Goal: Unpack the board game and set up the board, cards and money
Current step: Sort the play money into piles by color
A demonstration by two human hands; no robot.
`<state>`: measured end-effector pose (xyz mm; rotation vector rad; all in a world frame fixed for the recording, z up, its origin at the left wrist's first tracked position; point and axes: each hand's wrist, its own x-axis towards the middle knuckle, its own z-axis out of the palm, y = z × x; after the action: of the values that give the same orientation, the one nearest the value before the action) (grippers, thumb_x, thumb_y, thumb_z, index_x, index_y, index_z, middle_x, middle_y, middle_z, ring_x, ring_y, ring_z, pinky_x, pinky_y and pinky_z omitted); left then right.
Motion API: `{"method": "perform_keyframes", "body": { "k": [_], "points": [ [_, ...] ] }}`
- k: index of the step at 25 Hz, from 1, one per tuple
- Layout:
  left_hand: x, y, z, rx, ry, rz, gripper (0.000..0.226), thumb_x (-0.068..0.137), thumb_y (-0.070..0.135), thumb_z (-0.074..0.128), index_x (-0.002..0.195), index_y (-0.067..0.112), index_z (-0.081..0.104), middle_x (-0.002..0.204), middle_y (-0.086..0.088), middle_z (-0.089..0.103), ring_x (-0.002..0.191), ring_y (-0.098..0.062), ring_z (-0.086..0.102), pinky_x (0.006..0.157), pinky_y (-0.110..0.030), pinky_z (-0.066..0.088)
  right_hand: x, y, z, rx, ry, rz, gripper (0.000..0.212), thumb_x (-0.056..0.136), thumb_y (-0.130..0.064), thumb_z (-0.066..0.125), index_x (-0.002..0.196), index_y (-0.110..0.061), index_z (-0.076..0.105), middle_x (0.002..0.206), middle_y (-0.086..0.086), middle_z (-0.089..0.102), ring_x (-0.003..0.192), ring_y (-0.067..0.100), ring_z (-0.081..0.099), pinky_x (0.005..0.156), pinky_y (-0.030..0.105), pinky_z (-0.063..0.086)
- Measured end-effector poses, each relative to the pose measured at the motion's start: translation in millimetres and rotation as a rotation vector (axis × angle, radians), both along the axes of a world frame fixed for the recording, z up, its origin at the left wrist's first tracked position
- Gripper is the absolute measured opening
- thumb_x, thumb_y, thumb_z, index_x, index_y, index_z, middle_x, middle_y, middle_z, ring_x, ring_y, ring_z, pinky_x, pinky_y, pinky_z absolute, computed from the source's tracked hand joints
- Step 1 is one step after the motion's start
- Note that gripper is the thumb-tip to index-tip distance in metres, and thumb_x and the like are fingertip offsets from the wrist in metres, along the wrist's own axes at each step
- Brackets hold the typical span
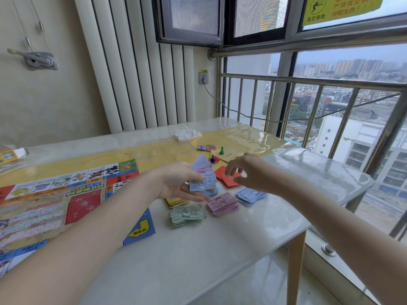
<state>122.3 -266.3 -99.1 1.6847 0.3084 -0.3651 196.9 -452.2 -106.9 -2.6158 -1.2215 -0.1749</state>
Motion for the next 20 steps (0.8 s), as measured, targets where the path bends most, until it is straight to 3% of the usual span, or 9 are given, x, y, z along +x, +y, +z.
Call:
{"method": "perform_keyframes", "body": {
  "k": [3,6,9,13,16,20],
  "points": [
    [-1.1,0.9,2.0,-0.158,-0.129,0.059,0.016,0.091,0.002,0.053,0.106,0.002,0.059,0.091,-0.016,0.071,0.074,-0.022,0.072,0.067,-0.027,0.059,-10.8,9.6,14.6,0.345,0.3,-0.057,0.02,0.087,-0.021,0.06,0.091,-0.003,0.069,0.08,0.006,0.067,0.066,0.014,0.059,0.067,0.027,0.05],
    [-1.1,-4.6,-3.9,-0.228,-0.193,0.085,0.02,0.089,0.001,0.055,0.108,0.001,0.061,0.1,-0.018,0.068,0.085,-0.024,0.068,0.076,-0.029,0.057,-17.5,18.6,11.7,0.5,0.581,-0.115,0.021,0.081,-0.02,0.068,0.07,-0.003,0.065,0.06,0.004,0.063,0.048,0.01,0.053,0.046,0.017,0.043],
    [1.0,-8.7,-2.8,-0.292,-0.188,0.104,0.02,0.092,0.005,0.051,0.11,-0.003,0.058,0.1,-0.021,0.066,0.085,-0.026,0.067,0.077,-0.035,0.057,-12.7,17.8,9.2,0.56,0.629,-0.163,0.015,0.078,-0.012,0.071,0.07,-0.001,0.065,0.061,0.008,0.061,0.048,0.013,0.051,0.046,0.019,0.04],
    [9.8,-16.6,6.0,-0.331,-0.202,0.139,0.015,0.095,0.005,0.047,0.104,-0.004,0.055,0.08,-0.018,0.071,0.068,-0.024,0.071,0.068,-0.035,0.059,-5.7,9.2,12.9,0.723,0.661,-0.231,0.01,0.08,0.002,0.066,0.088,0.008,0.064,0.065,0.011,0.063,0.053,0.015,0.057,0.045,0.015,0.047],
    [17.5,-28.6,7.7,-0.298,-0.219,0.164,0.011,0.094,0.0,0.046,0.103,-0.003,0.052,0.071,-0.015,0.071,0.06,-0.021,0.07,0.062,-0.033,0.059,5.6,-10.7,17.5,0.861,0.742,-0.307,0.005,0.082,0.004,0.062,0.086,0.002,0.064,0.069,0.012,0.062,0.056,0.014,0.056,0.048,0.015,0.048],
    [24.2,-41.2,1.0,-0.26,-0.223,0.156,0.014,0.094,-0.002,0.046,0.105,-0.002,0.054,0.074,-0.014,0.071,0.06,-0.019,0.071,0.064,-0.031,0.058,13.6,-43.2,4.5,0.717,0.672,-0.389,0.004,0.078,0.004,0.066,0.081,0.007,0.065,0.057,0.008,0.058,0.046,0.011,0.05,0.042,0.015,0.04]
  ]
}}
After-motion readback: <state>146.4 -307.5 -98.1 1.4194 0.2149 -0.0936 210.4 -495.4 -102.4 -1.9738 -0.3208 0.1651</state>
